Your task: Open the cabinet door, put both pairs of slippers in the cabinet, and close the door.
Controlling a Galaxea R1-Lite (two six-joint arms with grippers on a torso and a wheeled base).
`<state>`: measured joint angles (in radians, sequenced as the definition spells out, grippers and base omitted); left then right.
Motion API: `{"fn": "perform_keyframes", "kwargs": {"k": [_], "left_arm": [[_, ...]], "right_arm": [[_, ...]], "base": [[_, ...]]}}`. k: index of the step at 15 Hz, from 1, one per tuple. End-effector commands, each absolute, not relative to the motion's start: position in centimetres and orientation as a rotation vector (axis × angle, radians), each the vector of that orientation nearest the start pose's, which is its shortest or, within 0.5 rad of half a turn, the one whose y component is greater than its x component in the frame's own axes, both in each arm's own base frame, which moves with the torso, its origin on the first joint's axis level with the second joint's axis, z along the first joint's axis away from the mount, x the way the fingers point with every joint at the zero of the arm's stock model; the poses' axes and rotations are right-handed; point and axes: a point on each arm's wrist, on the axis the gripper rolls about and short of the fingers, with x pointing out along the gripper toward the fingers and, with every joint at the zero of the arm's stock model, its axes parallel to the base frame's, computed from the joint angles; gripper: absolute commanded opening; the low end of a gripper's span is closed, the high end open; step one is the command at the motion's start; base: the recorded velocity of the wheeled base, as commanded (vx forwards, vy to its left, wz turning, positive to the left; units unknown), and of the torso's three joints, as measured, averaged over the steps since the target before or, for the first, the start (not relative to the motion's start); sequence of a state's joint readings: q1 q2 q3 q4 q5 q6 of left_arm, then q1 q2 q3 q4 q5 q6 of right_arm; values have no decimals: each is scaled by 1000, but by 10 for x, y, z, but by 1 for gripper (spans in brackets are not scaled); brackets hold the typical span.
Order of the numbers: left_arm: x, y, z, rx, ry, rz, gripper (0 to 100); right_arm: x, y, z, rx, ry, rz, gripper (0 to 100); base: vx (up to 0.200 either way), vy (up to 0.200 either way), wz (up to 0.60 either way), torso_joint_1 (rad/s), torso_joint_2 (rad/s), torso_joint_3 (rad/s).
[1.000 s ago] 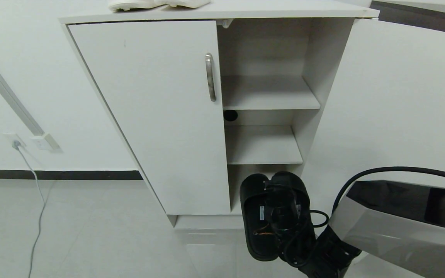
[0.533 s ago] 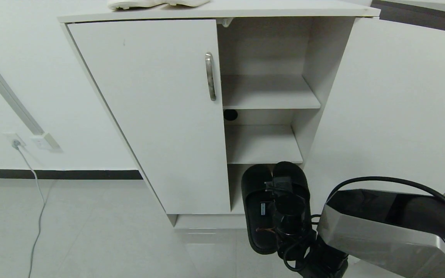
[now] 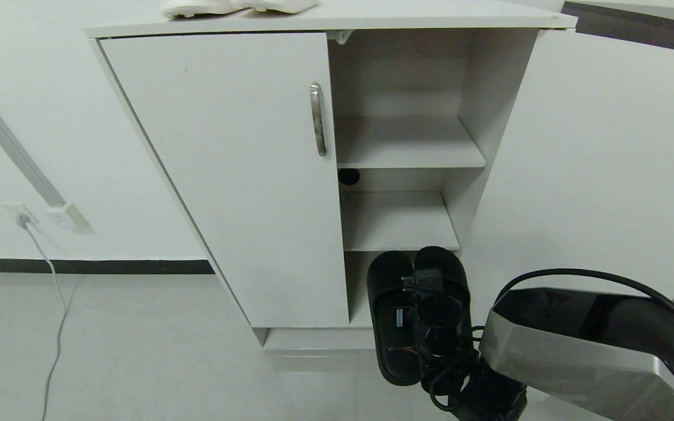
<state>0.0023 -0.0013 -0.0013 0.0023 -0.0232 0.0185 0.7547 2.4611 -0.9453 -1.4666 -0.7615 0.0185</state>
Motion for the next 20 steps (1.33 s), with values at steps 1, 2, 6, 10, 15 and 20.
{"fn": "perform_keyframes", "kwargs": {"k": [1,2,6,10,15,20], "left_arm": [[-23,-1,75,18,1,-20,0],[-23,-1,75,18,1,-20,0],[-23,-1,75,18,3,-20,0],[-23,-1,75,14,1,-20,0],[-23,-1,75,11,1,-18,0],[-23,-1,75,12,1,-18,0]], "right_arm": [[313,272,15,-12,32,-9,0],[313,272,15,-12,32,-11,0],[313,271,17,-8,28,-11,0],[315,271,18,-8,28,-13,0],[326,275,23,-12,34,9,0],[359,270,34,-21,52,-14,0]], "base": [[200,0,0,-2,2,2],[200,0,0,12,2,2],[200,0,0,8,4,2],[150,0,0,2,3,2],[0,0,0,0,0,0],[0,0,0,0,0,0]]}}
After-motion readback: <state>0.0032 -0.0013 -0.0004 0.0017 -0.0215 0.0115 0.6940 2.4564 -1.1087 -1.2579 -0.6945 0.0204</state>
